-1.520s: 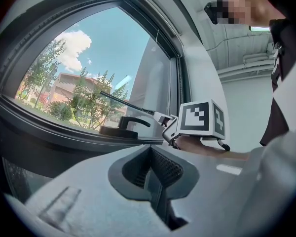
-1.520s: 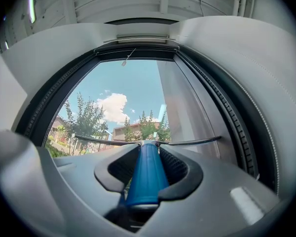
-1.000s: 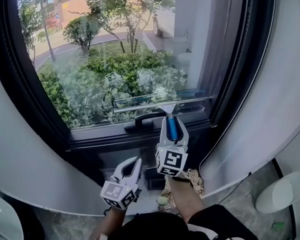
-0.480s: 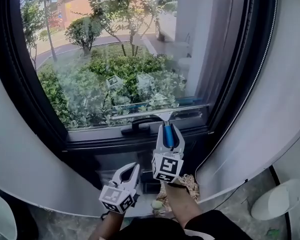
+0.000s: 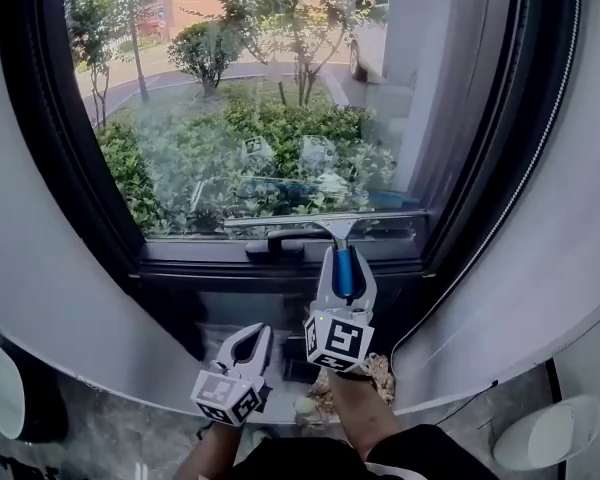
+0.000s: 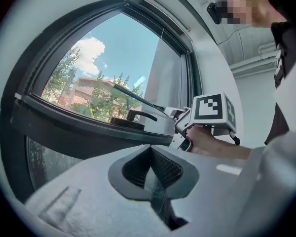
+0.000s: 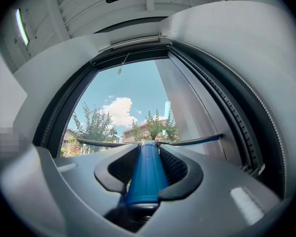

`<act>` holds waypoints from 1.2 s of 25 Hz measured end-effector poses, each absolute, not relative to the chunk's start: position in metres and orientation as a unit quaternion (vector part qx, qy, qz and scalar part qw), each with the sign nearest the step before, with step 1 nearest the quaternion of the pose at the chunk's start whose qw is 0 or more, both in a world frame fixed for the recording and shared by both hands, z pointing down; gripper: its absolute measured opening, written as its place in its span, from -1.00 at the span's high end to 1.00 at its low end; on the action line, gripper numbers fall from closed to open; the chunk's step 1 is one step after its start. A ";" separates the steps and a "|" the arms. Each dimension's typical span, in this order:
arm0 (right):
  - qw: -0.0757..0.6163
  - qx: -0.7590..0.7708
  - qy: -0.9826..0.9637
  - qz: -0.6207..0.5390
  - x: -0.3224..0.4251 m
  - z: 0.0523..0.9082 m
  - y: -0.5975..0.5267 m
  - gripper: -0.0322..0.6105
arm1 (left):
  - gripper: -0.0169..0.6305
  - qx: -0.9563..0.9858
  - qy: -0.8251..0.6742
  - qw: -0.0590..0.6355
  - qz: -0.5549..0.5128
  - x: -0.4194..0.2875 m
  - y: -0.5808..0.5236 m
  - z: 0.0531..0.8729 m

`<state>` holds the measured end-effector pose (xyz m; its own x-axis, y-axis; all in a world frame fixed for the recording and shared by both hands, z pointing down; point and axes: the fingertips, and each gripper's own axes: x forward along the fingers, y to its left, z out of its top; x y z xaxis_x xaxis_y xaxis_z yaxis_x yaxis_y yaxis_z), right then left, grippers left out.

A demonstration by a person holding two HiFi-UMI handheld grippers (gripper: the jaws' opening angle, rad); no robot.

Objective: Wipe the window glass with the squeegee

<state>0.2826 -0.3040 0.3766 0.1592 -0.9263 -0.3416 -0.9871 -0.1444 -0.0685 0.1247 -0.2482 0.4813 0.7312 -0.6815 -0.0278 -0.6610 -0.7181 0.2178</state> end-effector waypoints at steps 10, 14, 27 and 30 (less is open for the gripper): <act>0.172 -0.710 0.671 0.127 0.271 0.365 -0.281 0.50 | 0.95 0.880 -0.459 0.111 -0.049 0.087 -0.221 0.501; 0.166 -0.697 0.686 0.126 0.258 0.368 -0.264 0.50 | 0.95 0.875 -0.468 0.105 -0.057 0.076 -0.206 0.496; 0.141 -0.686 0.704 0.118 0.210 0.387 -0.146 0.50 | 0.95 0.853 -0.511 0.072 -0.078 -0.030 -0.101 0.483; 0.137 -0.684 0.707 0.118 0.202 0.391 -0.113 0.49 | 0.95 0.850 -0.518 0.053 -0.084 -0.050 -0.074 0.481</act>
<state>0.2015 -0.1129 0.3910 -0.0269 -0.9345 -0.3550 -0.9991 0.0368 -0.0213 -0.0498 -0.0742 0.4807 0.4490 -0.8892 -0.0881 -0.8711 -0.4576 0.1781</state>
